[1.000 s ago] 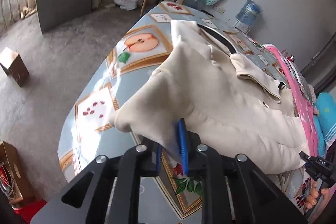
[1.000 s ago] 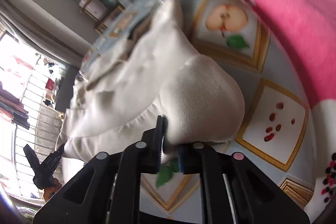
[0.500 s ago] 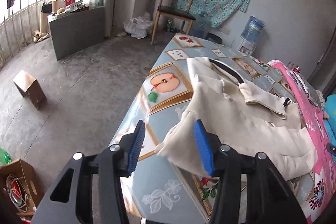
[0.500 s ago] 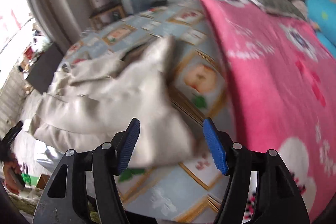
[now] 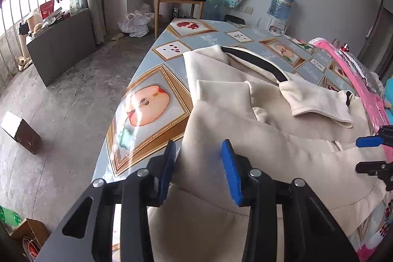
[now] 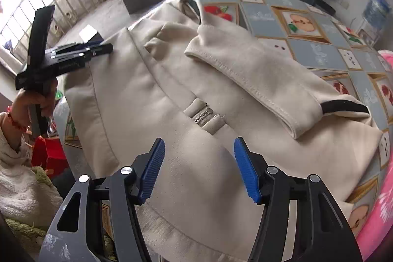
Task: Fold large clothes
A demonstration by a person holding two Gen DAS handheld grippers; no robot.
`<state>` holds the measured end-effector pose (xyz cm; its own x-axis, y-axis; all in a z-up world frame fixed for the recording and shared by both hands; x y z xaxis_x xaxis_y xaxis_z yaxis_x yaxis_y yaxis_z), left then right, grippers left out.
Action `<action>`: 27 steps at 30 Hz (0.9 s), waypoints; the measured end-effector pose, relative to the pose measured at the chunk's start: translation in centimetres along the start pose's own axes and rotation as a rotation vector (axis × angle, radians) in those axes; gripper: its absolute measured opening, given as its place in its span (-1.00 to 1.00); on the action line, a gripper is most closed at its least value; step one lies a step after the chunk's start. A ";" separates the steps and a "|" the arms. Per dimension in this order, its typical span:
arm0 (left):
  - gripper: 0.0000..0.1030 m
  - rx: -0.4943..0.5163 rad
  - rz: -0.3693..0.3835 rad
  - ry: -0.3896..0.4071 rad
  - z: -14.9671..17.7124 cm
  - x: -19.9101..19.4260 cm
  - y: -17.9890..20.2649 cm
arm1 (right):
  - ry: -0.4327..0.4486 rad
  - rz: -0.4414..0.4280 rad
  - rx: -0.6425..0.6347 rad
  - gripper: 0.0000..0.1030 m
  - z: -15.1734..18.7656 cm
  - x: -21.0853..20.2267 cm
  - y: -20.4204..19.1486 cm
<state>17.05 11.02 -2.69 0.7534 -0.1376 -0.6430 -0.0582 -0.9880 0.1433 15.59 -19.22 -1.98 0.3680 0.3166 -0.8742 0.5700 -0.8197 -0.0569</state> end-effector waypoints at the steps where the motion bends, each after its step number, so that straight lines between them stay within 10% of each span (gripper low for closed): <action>1: -0.40 -0.010 0.005 0.004 0.0 0.0 -0.1 | -0.023 -0.007 -0.007 -0.03 0.2 0.2 0.1; 6: -0.75 -0.012 0.021 0.031 0.2 -0.4 -0.1 | -0.037 0.042 -0.094 -0.84 0.3 -0.6 -1.3; 8: -0.85 -0.004 0.027 0.047 0.1 -0.8 0.0 | 0.005 0.111 -0.150 -0.89 -0.1 -1.8 -2.3; 14: -0.88 -0.035 0.036 0.144 -1.5 -3.5 -0.5 | 0.113 0.192 -0.154 -0.90 -2.1 -4.2 -2.8; 20: -0.86 -0.016 0.000 0.029 -0.4 0.0 -0.6 | 0.058 0.229 -0.115 -0.86 -0.6 1.8 -1.6; 27: -0.86 0.002 -0.021 0.025 -0.2 0.1 -0.4 | 0.195 0.274 0.176 -0.35 0.3 -5.5 4.0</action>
<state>17.32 11.45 -2.69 0.7708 -0.1146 -0.6267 -0.0429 -0.9908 0.1285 15.56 -24.39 2.47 0.6322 0.1455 -0.7610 0.3022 -0.9507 0.0693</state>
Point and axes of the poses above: each gripper's, at about its wrist camera, not at the fingertips, and x roughly the way its jaws point, y to its right, z to its underside, the point moved 2 cm from there along x, roughly the way its jaws point, and after that the axes turned 10 degrees about y, right-handed, at the moved point
